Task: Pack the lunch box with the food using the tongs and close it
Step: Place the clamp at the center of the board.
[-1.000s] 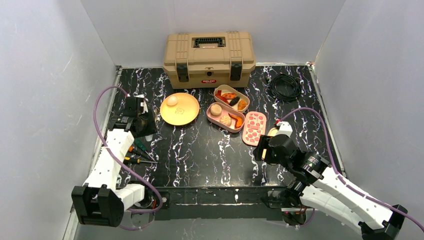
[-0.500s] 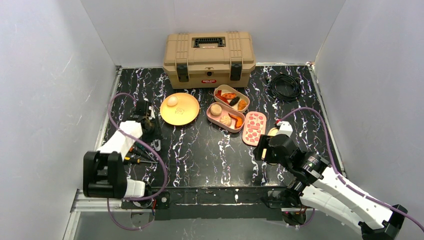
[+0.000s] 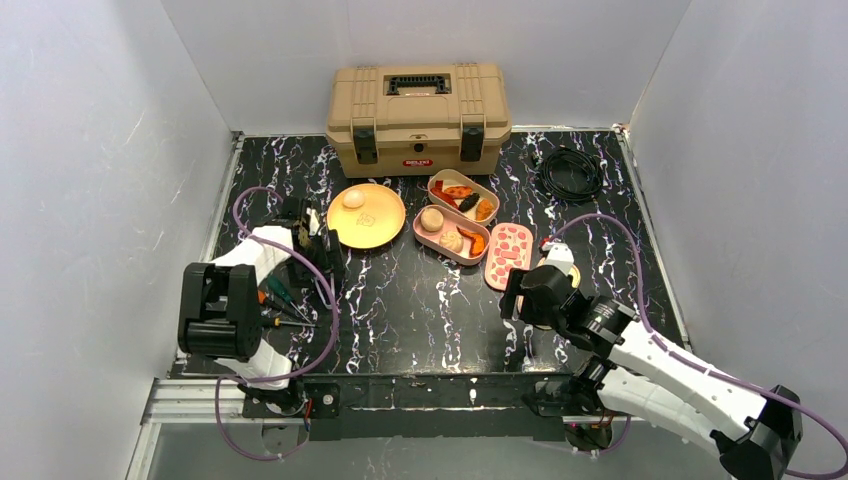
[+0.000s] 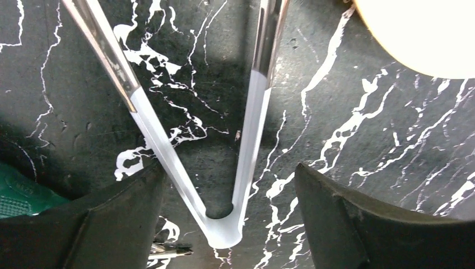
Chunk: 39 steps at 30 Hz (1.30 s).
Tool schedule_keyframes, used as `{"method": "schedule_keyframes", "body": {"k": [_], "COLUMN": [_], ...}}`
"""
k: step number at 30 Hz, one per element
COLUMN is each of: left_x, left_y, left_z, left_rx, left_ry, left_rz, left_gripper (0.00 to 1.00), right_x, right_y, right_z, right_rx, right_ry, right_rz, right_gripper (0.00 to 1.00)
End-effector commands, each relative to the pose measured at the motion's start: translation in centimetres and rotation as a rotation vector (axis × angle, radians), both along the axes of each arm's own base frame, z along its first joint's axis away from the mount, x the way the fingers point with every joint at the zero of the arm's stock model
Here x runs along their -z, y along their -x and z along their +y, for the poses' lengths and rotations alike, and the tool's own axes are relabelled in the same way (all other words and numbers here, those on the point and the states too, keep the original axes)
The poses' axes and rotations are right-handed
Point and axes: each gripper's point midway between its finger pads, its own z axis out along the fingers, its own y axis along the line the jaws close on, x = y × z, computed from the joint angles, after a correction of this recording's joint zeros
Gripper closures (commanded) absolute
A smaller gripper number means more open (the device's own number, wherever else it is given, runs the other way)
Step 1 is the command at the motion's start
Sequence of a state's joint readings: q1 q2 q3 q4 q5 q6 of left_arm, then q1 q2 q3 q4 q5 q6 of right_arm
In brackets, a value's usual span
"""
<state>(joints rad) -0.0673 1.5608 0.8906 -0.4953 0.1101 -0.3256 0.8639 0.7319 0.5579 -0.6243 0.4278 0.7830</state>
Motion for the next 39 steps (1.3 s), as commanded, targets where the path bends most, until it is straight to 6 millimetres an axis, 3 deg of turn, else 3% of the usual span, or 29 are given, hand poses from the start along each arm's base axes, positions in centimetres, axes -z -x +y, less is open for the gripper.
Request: {"method": "schedule_keyframes", "body": {"k": [1, 6, 10, 13, 16, 19, 22, 27, 34, 39], "left_x": [-1.5, -5.7, -9.9, -12.8, -15.0, -16.2, -16.4, -17.1, -17.3, -16.7], "left_y": [-0.1, -1.0, -1.7, -2.5, -3.4, -4.6, -6.3, -9.0, -7.1, -6.1], "left_z": [0.0, 1.1, 1.3, -0.9, -5.0, -9.6, -12.5, -14.7, -14.4, -16.5], "left_rx": [-0.002, -0.007, 0.035, 0.128, 0.240, 0.379, 0.442, 0.427, 0.433, 0.443], "left_ry": [0.012, -0.042, -0.066, 0.001, 0.075, 0.138, 0.193, 0.278, 0.302, 0.439], "left_rz": [-0.054, -0.242, -0.410, -0.471, -0.503, -0.523, -0.535, -0.600, -0.617, -0.549], "left_gripper": [0.11, 0.02, 0.02, 0.02, 0.03, 0.03, 0.03, 0.04, 0.03, 0.03], "right_x": [-0.8, -0.8, -0.4, -0.5, -0.8, -0.3, 0.7, 1.6, 1.7, 0.9], "right_y": [-1.7, -3.0, -4.6, -6.3, -7.9, -8.8, -9.0, -9.4, -12.4, -15.9], "right_z": [-0.3, -1.1, -1.7, -1.6, -2.2, -3.2, -3.7, -3.4, -3.1, -2.2], "right_rx": [0.094, 0.145, 0.144, 0.113, 0.114, 0.133, 0.141, 0.146, 0.137, 0.072], "right_ry": [-0.018, 0.022, 0.050, 0.011, -0.004, 0.017, 0.048, 0.048, 0.052, 0.039], "right_rz": [-0.056, -0.045, 0.002, 0.021, 0.039, 0.089, 0.138, 0.161, 0.128, 0.091], "right_gripper": [0.10, 0.10, 0.15, 0.22, 0.28, 0.33, 0.36, 0.38, 0.40, 0.42]}}
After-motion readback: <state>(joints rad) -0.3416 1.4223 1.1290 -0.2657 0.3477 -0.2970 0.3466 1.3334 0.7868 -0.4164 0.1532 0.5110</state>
